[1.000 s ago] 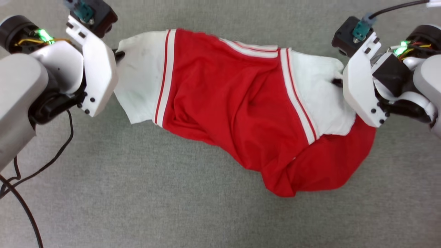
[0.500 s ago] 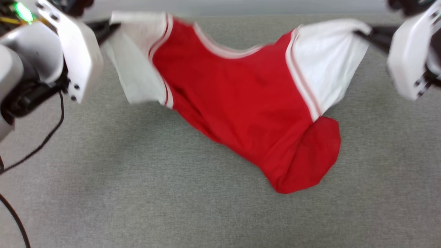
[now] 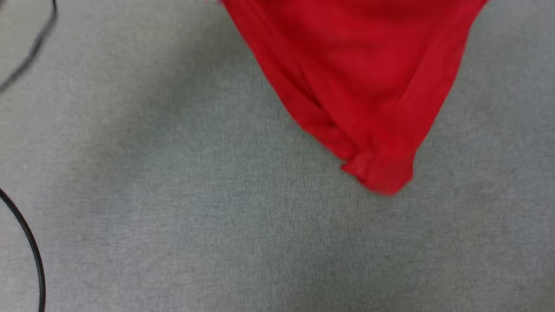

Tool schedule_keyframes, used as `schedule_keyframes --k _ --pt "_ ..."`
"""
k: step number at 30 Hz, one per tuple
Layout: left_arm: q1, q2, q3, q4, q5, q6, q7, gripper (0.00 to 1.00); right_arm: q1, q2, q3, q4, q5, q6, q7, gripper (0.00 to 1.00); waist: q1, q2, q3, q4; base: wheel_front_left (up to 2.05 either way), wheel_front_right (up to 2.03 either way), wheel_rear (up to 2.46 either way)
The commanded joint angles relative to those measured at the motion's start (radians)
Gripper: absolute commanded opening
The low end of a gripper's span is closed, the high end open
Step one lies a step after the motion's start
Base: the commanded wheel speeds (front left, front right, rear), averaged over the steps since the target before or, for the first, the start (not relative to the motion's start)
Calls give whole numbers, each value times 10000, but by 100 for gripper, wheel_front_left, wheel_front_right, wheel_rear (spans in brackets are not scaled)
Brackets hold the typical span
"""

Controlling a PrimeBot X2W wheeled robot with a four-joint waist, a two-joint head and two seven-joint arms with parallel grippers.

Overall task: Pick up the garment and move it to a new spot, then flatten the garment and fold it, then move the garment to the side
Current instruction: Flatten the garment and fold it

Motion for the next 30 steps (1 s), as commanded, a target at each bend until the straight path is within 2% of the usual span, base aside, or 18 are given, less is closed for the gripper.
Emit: schedule_keyframes --k 1,11,14,18,24,30 --pt "-454 -204 171 291 122 -17 -170 0 -462 200 -227 338 -176 -9 -106 0 -1 -1 631 -61 0 0 0" --pt "-3376 -1473 1013 2685 647 -373 -1041 0 -3446 1918 -2004 3086 -2192 -9 -1546 0 -1 -1 2183 -94 0 0 0" --pt "-4263 -1773 1249 3297 780 -492 -1415 0 -4462 2257 -2411 3755 -3052 -9 -2138 0 -1 -1 2434 -52 0 0 0" --pt "-4938 -2046 1349 3869 906 -635 -1728 0 -5069 2660 -2663 4336 -3717 -7 -2571 0 -1 -1 2559 -15 0 0 0" --pt "-5480 -2378 1357 4773 912 -952 -2180 0 -5493 3252 -2812 5149 -4302 -9 -2930 0 -1 -1 2634 31 0 0 0" --pt "-4850 -2470 1078 5414 742 -1169 -2610 0 -4540 3646 -2629 5637 -4233 -9 -3234 0 -1 -1 2589 13 0 0 0"
